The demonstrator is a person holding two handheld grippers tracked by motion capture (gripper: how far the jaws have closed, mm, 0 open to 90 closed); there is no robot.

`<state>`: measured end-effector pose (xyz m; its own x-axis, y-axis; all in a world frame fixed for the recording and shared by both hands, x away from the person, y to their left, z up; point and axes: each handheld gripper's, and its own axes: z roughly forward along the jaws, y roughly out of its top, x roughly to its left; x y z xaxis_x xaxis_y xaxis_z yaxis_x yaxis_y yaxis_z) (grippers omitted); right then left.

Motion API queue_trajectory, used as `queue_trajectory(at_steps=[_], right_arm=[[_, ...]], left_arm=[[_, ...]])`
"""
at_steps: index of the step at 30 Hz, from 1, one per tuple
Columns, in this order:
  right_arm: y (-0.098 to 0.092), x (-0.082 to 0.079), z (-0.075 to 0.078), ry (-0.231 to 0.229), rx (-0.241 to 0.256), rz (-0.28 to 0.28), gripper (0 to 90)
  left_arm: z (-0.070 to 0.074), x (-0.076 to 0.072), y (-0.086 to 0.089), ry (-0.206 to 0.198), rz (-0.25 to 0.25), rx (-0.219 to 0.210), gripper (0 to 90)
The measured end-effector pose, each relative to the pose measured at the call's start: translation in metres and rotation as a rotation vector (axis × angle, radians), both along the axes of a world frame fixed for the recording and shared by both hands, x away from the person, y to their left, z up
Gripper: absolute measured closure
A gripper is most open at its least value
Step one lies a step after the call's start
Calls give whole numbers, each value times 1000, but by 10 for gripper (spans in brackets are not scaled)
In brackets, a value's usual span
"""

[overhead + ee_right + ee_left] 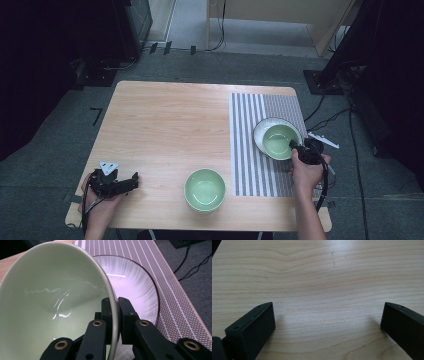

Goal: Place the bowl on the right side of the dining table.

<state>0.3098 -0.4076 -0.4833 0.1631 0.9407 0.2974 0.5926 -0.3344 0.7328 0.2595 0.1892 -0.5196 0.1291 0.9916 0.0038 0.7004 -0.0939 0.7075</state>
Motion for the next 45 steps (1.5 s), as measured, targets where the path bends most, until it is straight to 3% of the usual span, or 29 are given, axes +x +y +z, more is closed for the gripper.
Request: queue_trajectory(at_steps=[4, 45], right_arm=[[-1, 2, -3, 18, 10, -8, 850], [-9, 16, -11, 20, 92, -61, 839]], left_arm=[[0, 0, 0, 0, 0, 0, 0], [0, -5, 2, 0, 22, -1, 0]])
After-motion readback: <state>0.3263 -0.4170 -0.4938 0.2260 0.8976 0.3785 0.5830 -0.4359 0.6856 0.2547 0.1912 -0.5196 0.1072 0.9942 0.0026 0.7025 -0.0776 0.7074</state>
